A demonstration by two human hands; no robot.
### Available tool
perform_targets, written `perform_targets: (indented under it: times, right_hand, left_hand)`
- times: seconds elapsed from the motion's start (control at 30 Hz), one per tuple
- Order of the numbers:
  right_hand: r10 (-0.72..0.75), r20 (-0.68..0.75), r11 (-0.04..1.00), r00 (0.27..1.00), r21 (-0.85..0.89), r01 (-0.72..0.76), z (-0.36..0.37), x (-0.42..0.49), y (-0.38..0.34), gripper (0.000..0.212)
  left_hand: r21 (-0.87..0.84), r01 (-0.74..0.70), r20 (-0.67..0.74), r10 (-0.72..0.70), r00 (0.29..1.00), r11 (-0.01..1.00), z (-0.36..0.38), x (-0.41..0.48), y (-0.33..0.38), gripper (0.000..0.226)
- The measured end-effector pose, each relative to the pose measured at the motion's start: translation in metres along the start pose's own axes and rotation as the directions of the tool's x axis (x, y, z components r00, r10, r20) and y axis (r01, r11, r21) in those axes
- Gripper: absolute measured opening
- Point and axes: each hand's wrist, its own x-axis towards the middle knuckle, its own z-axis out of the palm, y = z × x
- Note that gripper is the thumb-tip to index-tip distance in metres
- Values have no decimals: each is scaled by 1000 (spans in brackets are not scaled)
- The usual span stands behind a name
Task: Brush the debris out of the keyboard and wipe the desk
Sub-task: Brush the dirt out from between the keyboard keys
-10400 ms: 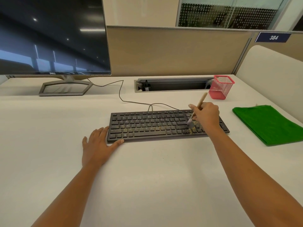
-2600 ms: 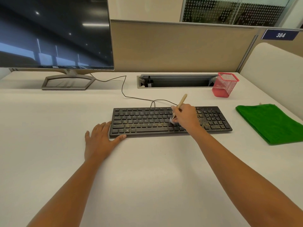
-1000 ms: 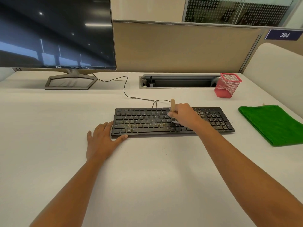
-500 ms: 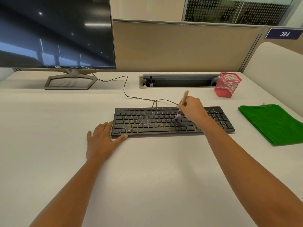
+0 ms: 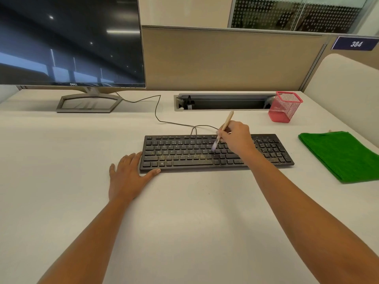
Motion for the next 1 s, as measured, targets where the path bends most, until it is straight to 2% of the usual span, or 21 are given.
perform_targets:
  times: [0.1, 0.37, 0.47, 0.6, 0.67, 0.73, 0.83, 1.0]
  right_hand:
    - [-41, -31, 998, 999, -55, 40, 1, -5, 2, 22]
    - [-36, 148, 999, 988, 5, 35, 7, -10, 0, 19]
    - [-7, 89, 997, 996, 77, 0, -1, -5, -1, 21]
    - [-11, -80, 1000, 997, -15, 10, -3, -1, 3, 26]
    - [-7, -108, 999, 994, -37, 3, 1, -2, 8, 26]
    - [-7, -117, 999, 993, -44, 1, 6, -5, 10, 25]
    - [-20, -111, 996, 994, -89, 10, 10, -8, 8, 26]
    - [26, -23, 990, 999, -139, -29, 7, -9, 5, 25]
  left_hand:
    - [-9, -5, -7, 5, 1000, 1000, -1, 0, 1, 102]
    - [-6, -8, -12, 8, 1000, 1000, -2, -2, 2, 99]
    - [-8, -12, -16, 12, 1000, 1000, -3, -1, 2, 100]
    - [-17, -13, -12, 12, 1000, 1000, -3, -2, 4, 84]
    - [-11, -16, -14, 15, 1000, 1000, -3, -2, 3, 89]
    - [-9, -15, -13, 15, 1000, 1000, -4, -2, 3, 96]
    - [-17, -15, -15, 15, 1000, 1000, -4, -2, 3, 94]
    - [-7, -20, -18, 20, 1000, 1000, -2, -1, 2, 99]
